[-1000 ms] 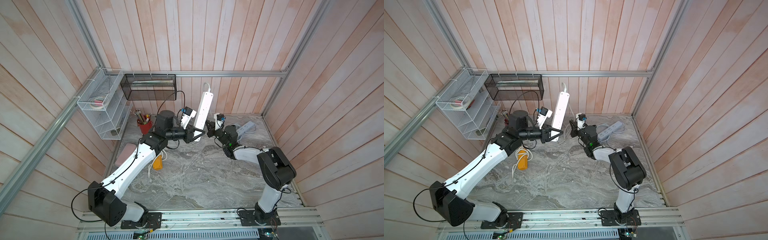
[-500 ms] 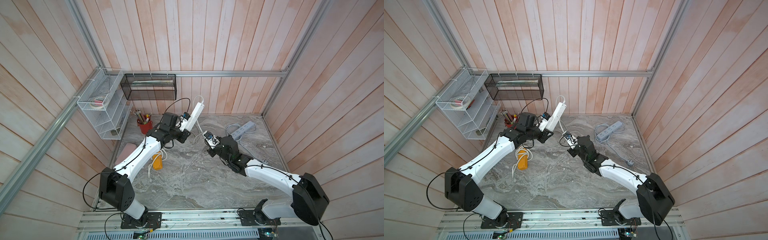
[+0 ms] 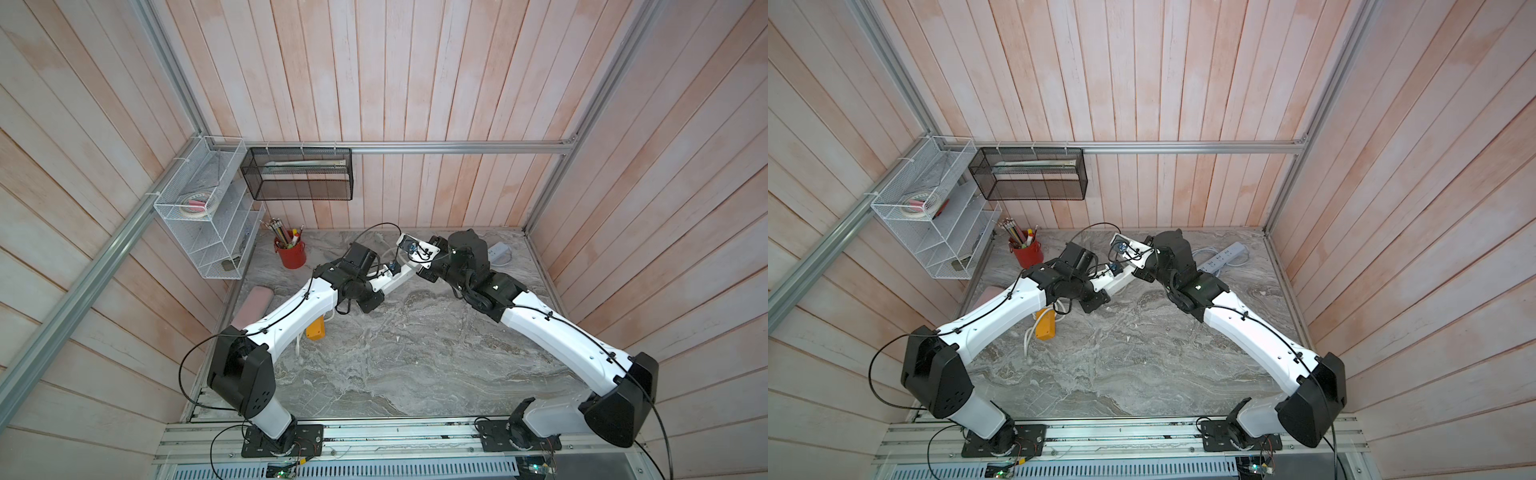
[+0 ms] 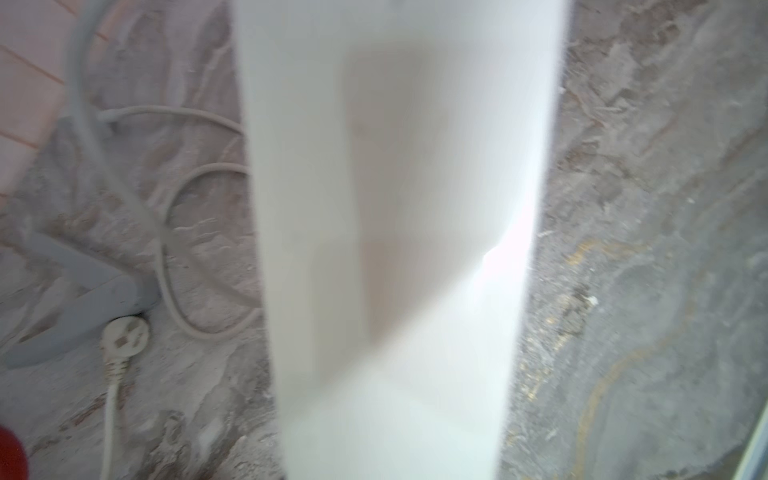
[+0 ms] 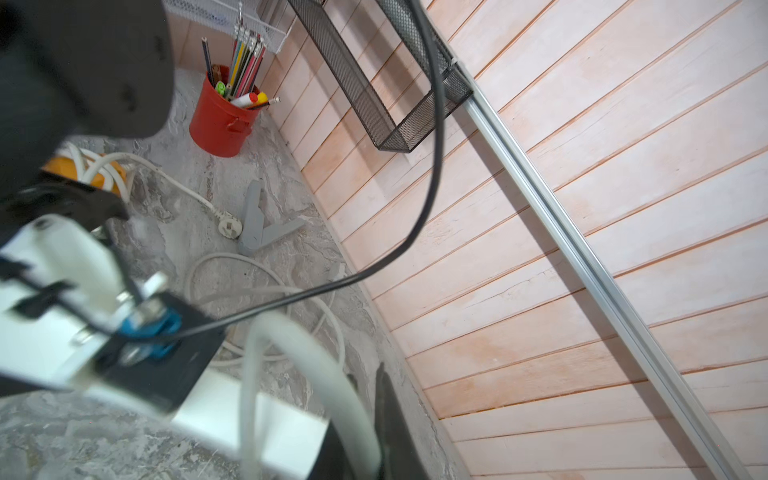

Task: Wrap the cord around the power strip
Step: Wrap the power cord around the power strip.

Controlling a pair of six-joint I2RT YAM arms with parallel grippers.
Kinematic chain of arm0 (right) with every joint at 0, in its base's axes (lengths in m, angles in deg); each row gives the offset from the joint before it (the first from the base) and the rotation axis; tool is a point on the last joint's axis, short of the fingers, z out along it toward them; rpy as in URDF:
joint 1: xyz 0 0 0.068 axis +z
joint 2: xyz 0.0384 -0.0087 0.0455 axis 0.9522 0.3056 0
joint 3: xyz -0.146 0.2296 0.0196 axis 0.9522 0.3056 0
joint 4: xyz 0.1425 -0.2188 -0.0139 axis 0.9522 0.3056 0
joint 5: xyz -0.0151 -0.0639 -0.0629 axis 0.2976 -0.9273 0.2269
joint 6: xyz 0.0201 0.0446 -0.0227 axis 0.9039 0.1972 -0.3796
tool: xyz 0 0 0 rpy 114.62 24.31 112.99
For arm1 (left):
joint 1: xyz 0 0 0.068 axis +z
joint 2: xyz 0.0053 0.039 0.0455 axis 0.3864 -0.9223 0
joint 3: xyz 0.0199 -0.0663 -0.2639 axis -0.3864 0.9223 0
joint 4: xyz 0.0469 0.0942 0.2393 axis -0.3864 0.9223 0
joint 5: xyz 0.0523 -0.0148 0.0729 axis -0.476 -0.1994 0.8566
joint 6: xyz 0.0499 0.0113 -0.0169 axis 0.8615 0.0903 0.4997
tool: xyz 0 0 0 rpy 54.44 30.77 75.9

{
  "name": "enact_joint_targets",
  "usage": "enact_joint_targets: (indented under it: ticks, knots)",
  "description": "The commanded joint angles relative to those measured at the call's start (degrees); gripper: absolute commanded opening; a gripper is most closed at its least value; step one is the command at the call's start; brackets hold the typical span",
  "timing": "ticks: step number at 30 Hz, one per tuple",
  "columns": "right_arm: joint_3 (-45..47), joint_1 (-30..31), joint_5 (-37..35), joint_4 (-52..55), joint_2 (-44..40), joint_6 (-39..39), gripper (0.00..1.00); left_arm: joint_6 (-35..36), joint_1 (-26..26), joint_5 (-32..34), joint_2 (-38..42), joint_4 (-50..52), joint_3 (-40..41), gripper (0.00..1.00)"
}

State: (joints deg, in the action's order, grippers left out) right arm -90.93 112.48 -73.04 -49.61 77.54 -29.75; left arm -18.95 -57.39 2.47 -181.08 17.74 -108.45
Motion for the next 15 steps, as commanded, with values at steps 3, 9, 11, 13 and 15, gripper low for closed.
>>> enact_joint_targets:
  ticks: [3,9,11,13,15]
  knots:
    - [-9.71,-5.89,4.13,6.46,4.75,-4.06,0.0,4.88,-2.97,-6.32,3.0,4.33,3.09,0.06]
    - [-13.24,-11.85,14.69,12.6,8.51,-0.88,0.0,8.05,-3.42,-12.97,7.93,3.74,5.09,0.04]
    - [-14.21,-13.97,20.68,13.67,9.74,1.08,0.0,8.87,-3.97,-16.65,11.24,-0.85,6.84,0.02]
    - [-15.34,-15.82,27.7,14.22,10.95,2.91,0.06,9.03,-4.3,-20.06,13.43,-3.76,7.05,0.0]
    - [-14.8,-18.14,35.62,11.74,11.89,6.47,0.14,8.41,-4.3,-23.44,14.79,-6.69,6.55,0.0]
